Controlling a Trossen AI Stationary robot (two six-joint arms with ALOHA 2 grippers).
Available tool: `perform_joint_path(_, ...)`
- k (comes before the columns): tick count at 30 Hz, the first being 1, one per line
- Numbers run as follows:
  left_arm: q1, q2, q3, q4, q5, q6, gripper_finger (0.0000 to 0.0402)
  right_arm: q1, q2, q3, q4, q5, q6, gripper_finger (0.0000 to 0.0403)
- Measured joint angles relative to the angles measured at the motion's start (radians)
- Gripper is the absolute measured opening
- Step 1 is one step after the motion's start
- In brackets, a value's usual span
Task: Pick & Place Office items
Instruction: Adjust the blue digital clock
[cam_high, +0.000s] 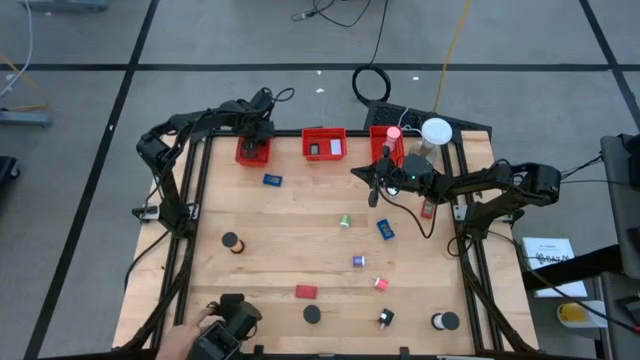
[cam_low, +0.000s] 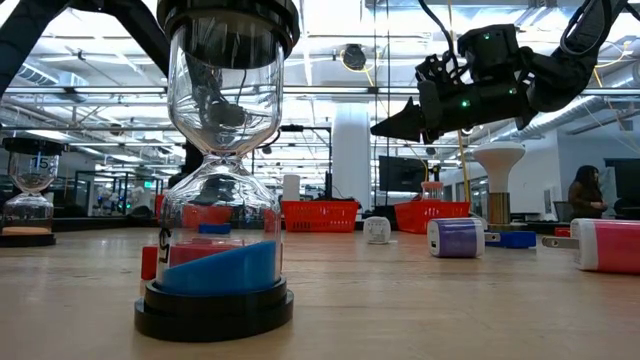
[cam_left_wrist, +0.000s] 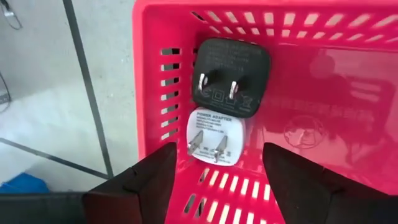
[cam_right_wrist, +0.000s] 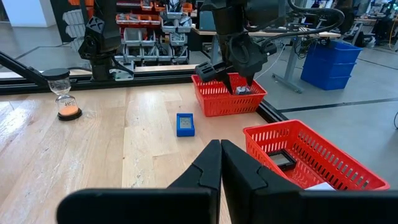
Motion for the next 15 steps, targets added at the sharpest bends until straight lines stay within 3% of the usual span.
perform_joint_path(15, 0.005, -0.04, 0.0, -0.025, 0.051, -0.089, 0.0244, 0.0, 0.0, 0.0, 0.0, 0.0, 0.0, 0.0001)
